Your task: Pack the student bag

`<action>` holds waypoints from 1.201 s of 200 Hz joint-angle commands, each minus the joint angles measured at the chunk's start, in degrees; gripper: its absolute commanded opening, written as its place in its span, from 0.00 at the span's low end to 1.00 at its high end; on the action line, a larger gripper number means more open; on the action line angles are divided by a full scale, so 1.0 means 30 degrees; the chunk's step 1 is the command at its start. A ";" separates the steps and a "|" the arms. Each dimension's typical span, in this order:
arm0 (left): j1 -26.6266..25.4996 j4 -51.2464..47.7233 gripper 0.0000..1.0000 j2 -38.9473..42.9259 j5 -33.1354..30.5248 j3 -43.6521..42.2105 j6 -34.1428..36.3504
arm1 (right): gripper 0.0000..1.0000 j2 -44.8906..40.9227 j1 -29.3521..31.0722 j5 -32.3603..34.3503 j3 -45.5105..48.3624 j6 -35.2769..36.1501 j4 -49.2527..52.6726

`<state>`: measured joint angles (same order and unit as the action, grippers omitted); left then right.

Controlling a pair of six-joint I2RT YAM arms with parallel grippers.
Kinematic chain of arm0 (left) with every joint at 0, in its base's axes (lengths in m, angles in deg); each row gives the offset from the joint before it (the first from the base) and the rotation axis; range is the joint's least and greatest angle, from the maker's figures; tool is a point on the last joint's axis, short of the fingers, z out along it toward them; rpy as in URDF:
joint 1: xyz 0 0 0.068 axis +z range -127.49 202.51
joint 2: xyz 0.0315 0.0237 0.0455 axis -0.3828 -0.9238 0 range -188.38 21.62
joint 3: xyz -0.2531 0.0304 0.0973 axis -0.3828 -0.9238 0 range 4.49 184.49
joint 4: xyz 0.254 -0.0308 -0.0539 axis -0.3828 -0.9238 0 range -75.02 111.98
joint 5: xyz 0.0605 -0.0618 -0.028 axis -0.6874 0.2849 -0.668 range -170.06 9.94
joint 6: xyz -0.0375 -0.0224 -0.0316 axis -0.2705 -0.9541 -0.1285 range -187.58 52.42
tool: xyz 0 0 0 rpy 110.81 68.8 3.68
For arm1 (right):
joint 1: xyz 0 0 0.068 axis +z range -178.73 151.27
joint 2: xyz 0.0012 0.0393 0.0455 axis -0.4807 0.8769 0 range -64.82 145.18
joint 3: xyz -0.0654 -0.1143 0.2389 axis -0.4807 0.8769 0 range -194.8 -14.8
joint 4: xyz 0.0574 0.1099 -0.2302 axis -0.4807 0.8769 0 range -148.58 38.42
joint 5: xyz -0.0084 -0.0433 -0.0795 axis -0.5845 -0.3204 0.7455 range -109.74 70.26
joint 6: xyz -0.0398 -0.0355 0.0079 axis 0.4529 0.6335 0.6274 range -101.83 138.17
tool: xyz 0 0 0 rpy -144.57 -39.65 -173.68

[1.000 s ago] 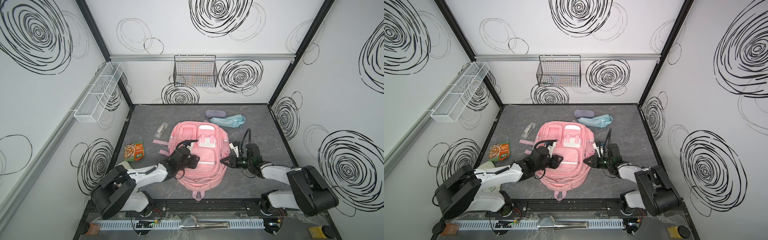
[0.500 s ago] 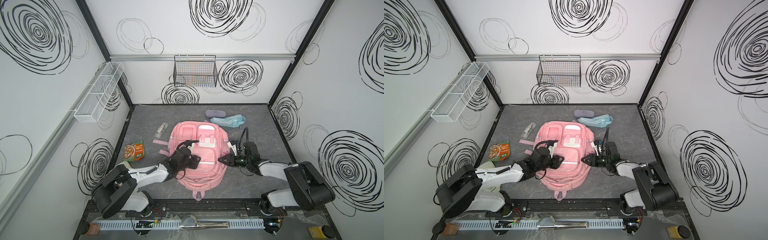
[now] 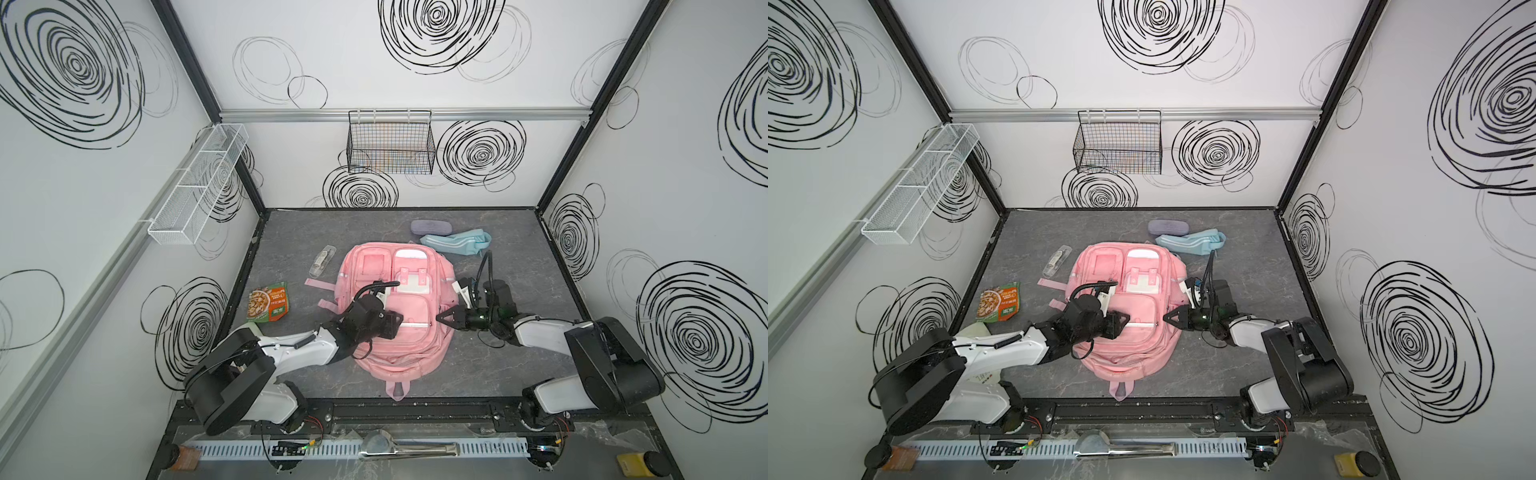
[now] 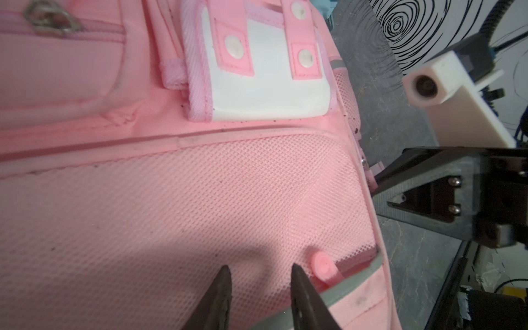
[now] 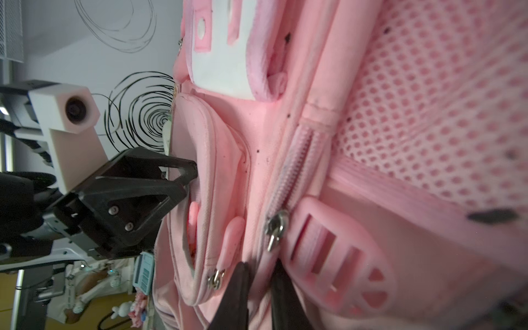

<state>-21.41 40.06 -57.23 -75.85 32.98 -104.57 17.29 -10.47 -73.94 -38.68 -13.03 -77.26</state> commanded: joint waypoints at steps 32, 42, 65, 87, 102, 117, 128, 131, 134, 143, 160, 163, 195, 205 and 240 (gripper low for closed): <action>0.0103 -0.2432 0.40 0.0925 0.0018 0.1552 0.1616 | 0.04 -0.0719 0.0124 0.2111 -0.1724 0.3003 0.4471; -0.0042 -0.3509 0.40 0.1084 -0.0217 0.2350 0.2365 | 0.04 -0.0858 0.0204 0.2543 -0.1950 0.3201 0.4945; -0.0832 -0.5806 0.42 0.1069 -0.0704 0.4088 0.4048 | 0.06 -0.0947 0.0405 0.3108 -0.2565 0.3669 0.5830; -0.1534 -0.6716 0.42 0.0748 -0.0829 0.5066 0.5035 | 0.08 -0.0912 0.0450 0.2986 -0.2958 0.3960 0.6325; -0.1629 -0.6622 0.42 0.0569 -0.0603 0.5181 0.4997 | 0.09 -0.0861 0.0460 0.3171 -0.3211 0.4268 0.6827; -0.1650 -0.6416 0.42 0.0267 -0.0359 0.5153 0.4908 | 0.09 -0.0770 0.0461 0.2926 -0.3403 0.4461 0.7048; -0.1715 -0.6388 0.42 -0.0149 0.0124 0.5300 0.4806 | 0.09 -0.0636 0.0435 0.2237 -0.3518 0.4393 0.6912; -0.1734 -0.6403 0.43 -0.0272 0.0235 0.5361 0.4762 | 0.09 -0.0597 0.0434 0.2064 -0.3542 0.4365 0.6864; -0.1776 -0.6424 0.43 -0.0401 0.0267 0.5408 0.4709 | 0.09 -0.0566 0.0430 0.1892 -0.3553 0.4281 0.6822; -0.2030 -0.6468 0.45 -0.0773 0.0262 0.5608 0.4555 | 0.09 -0.0478 0.0429 0.1565 -0.3598 0.4025 0.6697; -0.2729 -0.6552 0.50 -0.1452 -0.0124 0.5952 0.4511 | 0.09 -0.0499 0.0424 0.1341 -0.3458 0.3538 0.6244; -0.2849 -0.6603 0.51 -0.1548 -0.0243 0.6032 0.4469 | 0.08 -0.0528 0.0432 0.1300 -0.3399 0.3423 0.6129; -0.3744 -0.7492 0.58 -0.3080 -0.1615 0.7143 0.4229 | 0.07 -0.0660 0.0417 0.0692 -0.2894 0.2435 0.4812; -0.3973 -0.7657 0.60 -0.3449 -0.2095 0.7509 0.4242 | 0.07 -0.0707 0.0441 0.0670 -0.2851 0.2387 0.4733; -0.4928 -0.8694 0.63 -0.5150 -0.4396 0.9182 0.4245 | 0.06 -0.0869 0.0432 0.0721 -0.2763 0.2402 0.4630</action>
<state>-34.29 16.52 -69.47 -82.85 56.61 -91.59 15.74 -9.29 -69.26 -47.31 -6.58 -58.92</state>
